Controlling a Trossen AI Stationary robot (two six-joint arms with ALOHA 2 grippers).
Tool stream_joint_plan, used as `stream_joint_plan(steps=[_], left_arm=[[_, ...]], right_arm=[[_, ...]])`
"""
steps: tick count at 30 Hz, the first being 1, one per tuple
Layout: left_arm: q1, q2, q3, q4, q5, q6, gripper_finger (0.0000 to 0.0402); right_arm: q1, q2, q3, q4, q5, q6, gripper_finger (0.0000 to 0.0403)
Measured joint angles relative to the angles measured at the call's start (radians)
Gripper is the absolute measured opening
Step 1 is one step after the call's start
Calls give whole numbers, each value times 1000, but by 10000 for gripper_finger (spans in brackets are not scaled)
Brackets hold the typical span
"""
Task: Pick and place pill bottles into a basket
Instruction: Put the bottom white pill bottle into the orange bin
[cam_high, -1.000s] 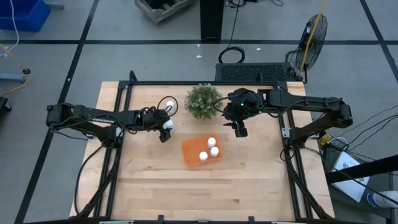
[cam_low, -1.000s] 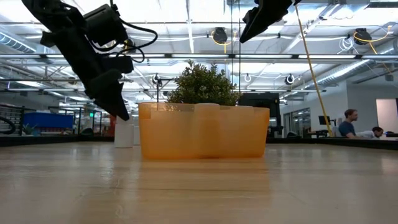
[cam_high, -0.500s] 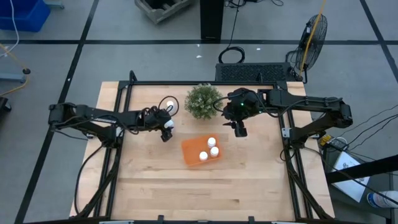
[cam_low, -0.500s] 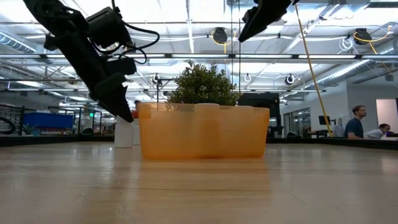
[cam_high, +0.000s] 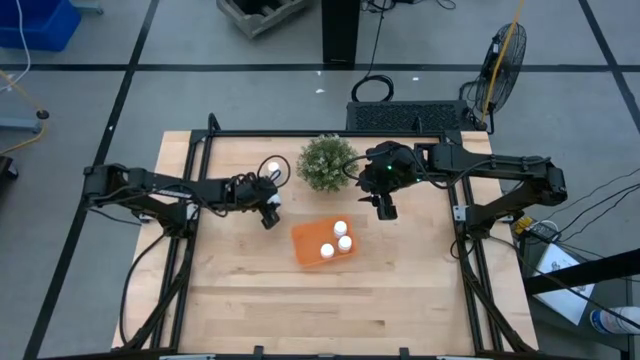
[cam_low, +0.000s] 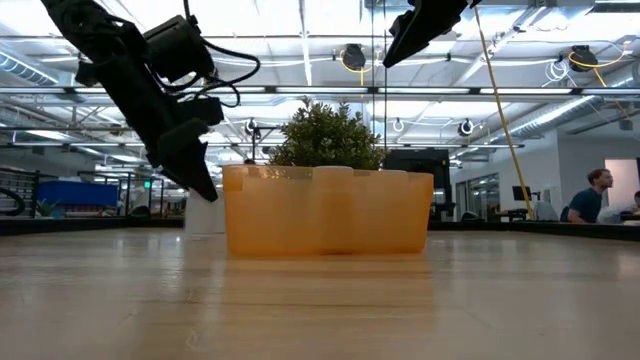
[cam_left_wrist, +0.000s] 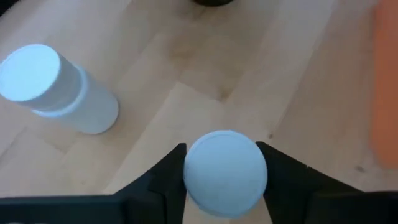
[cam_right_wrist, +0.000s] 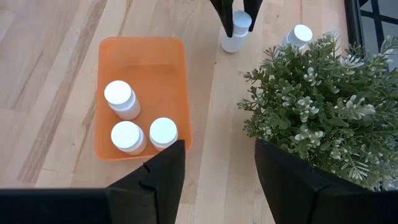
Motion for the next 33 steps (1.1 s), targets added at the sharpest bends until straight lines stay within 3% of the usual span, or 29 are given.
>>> stream_joint_plan(steps=[5,13,22,26,33], left_arm=[[-8,-47,80,-99,12,-25,165],[-63,-68,346,-306,10,-53,165],[-226,-43,403,-220,-69,-141,165],[-294,20,403,-197,-122,-154,165],[-362,169,403,-17,-137,-184,165]], right_arm=[[0,0,0,-4,1,0,167],[0,0,0,-4,1,0,159],[0,0,0,-8,1,0,155],[0,0,0,-8,1,-1,157],[0,0,0,-19,1,0,157]])
